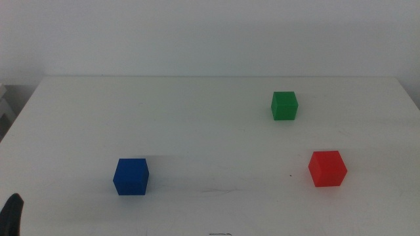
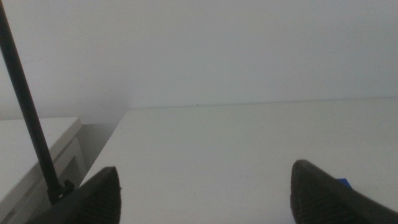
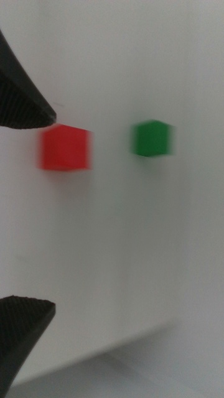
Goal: Stack red cubes first, then green, then blue cubes in a specific spot.
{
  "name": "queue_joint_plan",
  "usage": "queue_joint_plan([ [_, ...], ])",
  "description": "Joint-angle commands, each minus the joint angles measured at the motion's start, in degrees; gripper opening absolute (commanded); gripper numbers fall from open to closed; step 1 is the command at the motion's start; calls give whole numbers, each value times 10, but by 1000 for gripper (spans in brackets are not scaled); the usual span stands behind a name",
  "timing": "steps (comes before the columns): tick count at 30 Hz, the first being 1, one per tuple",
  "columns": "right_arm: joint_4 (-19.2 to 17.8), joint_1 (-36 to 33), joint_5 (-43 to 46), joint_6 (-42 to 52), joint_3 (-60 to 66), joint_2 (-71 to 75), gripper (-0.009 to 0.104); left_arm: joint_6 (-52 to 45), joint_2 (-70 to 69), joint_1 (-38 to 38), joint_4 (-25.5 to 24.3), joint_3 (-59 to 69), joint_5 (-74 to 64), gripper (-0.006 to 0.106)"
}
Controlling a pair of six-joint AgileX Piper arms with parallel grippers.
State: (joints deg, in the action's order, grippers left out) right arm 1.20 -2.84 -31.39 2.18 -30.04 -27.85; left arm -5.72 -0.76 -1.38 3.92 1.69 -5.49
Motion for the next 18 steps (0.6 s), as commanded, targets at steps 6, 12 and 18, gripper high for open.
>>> queue_joint_plan([
  [6, 17, -58, -149, 5, -150, -150, 94, 7, -11, 1, 3, -2, 44, 94],
  [12, 20, -92, -236, -14, -255, -273, 94, 7, -11, 1, 3, -2, 44, 94],
  [18, 33, -100, -284, -78, -347, -390, 94, 7, -11, 1, 3, -2, 44, 94],
])
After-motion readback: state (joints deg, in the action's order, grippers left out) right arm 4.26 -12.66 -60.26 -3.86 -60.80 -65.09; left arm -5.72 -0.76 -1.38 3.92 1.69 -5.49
